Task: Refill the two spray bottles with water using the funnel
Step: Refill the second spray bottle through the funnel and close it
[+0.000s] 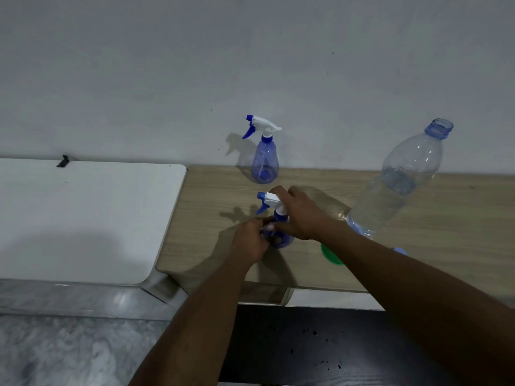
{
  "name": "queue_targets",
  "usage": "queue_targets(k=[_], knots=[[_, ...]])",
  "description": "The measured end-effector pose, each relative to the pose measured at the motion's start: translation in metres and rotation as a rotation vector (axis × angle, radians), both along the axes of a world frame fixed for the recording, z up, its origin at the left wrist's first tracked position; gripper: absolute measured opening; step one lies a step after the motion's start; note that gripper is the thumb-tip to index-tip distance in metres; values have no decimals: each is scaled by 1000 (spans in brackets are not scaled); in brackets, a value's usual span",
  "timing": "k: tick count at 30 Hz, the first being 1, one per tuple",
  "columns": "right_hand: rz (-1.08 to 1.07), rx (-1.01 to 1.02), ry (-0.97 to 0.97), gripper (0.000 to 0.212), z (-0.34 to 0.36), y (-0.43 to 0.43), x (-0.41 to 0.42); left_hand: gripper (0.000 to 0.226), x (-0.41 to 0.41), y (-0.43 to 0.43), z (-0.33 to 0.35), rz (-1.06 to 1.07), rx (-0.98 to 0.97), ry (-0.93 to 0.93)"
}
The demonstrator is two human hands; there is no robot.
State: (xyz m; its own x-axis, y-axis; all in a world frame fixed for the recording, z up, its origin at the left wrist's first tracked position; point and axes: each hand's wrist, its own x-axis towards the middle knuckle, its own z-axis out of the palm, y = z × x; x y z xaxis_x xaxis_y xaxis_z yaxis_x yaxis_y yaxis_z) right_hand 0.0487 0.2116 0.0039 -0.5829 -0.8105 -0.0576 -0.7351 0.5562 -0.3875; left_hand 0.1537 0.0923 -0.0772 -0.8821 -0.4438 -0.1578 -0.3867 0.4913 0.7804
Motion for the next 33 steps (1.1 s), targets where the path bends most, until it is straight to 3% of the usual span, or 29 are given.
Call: queue_targets(k=[3,8,13,16,19,23,28,33], knots=[[8,-24,2,53,1,-4,2,54,2,1,1,10,27,0],[41,43,-85,78,5,0,-2,54,6,-1,3,-1,77,34],[-4,-45,-26,55,4,-5,6,54,7,1,6,22,119,10],[31,-33,-153,69,7,-1,2,58,9,2,7,23,138,11],[-6,7,-129,83,7,2,1,54,9,2,7,41,136,26],[-29,-1,-76,62,9,-3,7,57,8,1,8,34,141,1],[14,45,-134,78,10,-1,2,59,8,0,4,36,131,7],[-8,-68,-186,41,11,0,1,63,8,0,5,6,97,-2]])
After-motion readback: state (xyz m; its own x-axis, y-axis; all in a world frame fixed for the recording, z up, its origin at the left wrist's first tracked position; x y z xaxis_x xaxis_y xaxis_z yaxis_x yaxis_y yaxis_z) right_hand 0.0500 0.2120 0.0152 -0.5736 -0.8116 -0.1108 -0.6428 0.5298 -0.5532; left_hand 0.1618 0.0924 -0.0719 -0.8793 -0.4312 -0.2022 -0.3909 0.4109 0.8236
